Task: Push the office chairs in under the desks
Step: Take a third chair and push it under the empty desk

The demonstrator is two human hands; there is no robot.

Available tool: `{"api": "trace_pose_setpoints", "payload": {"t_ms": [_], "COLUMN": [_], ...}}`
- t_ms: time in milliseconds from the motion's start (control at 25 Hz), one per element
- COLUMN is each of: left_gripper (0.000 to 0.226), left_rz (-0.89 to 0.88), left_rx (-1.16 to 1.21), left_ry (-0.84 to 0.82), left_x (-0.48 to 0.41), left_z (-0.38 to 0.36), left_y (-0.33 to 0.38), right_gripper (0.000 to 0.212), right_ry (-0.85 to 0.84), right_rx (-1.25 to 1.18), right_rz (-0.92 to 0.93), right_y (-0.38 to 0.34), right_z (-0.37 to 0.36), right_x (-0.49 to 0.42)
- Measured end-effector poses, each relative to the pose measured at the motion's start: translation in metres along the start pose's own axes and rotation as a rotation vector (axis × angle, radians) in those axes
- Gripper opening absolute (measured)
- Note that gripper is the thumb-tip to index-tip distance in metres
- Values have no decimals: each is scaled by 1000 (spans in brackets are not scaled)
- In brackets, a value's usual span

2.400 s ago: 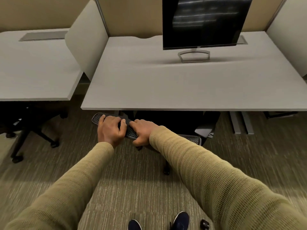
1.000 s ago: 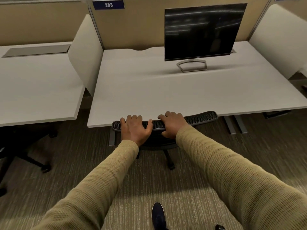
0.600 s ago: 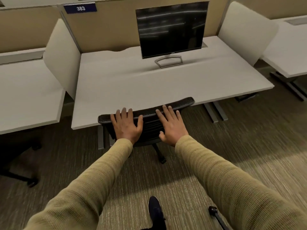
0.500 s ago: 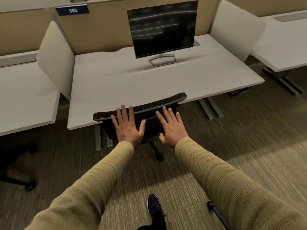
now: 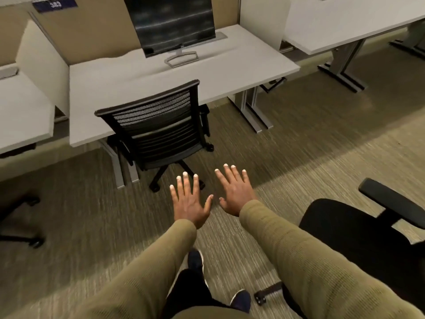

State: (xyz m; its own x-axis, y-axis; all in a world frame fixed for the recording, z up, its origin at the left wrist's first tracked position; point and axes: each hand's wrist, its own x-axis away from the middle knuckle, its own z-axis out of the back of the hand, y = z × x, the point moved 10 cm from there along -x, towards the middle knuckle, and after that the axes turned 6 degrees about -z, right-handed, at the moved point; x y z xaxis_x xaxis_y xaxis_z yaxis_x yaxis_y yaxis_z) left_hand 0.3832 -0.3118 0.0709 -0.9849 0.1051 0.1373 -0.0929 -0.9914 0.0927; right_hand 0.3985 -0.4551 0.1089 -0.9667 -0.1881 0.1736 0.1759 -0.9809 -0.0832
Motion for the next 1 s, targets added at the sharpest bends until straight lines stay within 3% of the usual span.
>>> {"api": "trace_pose_setpoints", "payload": {"t_ms": [440, 640, 880, 1000], "left_gripper": [84, 88, 89, 87], "left_rz": [89, 134, 163, 185], "left_rx": [1, 36, 42, 43], "left_ry": [44, 48, -40, -10], "left_x": [157, 263, 399, 441], "left_z": [0, -24, -62, -56], "left_y": [17, 33, 81, 102], "right_gripper": [89, 86, 90, 90], "right_ry": [-3, 32, -38, -30], "right_rx": [-17, 18, 49, 77], "right_rz": [93, 161, 170, 198], "right_y": [-40, -60, -46, -37], "right_z": [-12, -24, -58, -52], "right_x": [137, 239, 371, 410]}}
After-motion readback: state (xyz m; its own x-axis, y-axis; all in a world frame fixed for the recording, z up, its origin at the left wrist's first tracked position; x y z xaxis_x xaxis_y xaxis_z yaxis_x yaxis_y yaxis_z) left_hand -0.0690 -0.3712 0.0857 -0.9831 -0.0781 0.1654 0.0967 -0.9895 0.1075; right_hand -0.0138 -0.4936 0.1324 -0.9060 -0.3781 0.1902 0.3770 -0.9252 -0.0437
